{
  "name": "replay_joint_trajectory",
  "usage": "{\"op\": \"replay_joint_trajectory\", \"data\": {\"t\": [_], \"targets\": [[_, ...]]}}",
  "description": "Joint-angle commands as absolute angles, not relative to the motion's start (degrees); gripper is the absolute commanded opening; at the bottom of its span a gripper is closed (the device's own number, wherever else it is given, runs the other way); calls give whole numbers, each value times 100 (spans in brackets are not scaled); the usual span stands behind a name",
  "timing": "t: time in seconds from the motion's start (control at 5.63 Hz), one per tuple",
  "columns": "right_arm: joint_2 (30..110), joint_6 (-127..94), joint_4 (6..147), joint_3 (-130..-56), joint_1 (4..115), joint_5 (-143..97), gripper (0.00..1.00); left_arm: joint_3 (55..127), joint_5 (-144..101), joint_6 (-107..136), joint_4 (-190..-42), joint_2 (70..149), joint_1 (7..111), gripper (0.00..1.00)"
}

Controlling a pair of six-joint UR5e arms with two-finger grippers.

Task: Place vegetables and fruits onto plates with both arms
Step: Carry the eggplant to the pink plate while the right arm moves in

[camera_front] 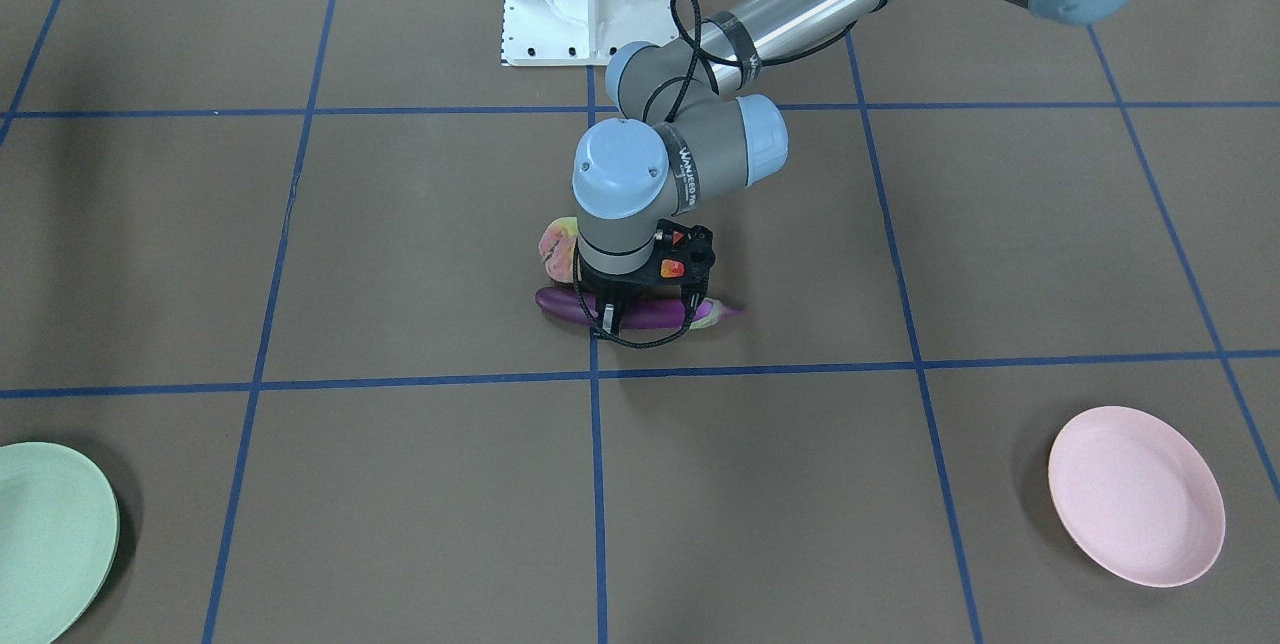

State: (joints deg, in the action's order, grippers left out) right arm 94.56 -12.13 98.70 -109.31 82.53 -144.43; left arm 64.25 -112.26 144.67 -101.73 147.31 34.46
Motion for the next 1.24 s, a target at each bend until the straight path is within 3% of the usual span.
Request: {"op": "replay_joint_trajectory", "data": {"t": [0.0,0.71,1.07], "targets": [[9448,-1213,9861,-10960,8253,-14606,100,6826,-11302,13821,-10108,14730,3907,0],[9440,-1213,9853,-10995,8244,-14730,100,7172,-12119,9557,-10186,13258,5691,0],[9308,-1579,9783,-11274,8009,-14704,100,6527,-12120,7157,-10187,12877,6605,0]]}}
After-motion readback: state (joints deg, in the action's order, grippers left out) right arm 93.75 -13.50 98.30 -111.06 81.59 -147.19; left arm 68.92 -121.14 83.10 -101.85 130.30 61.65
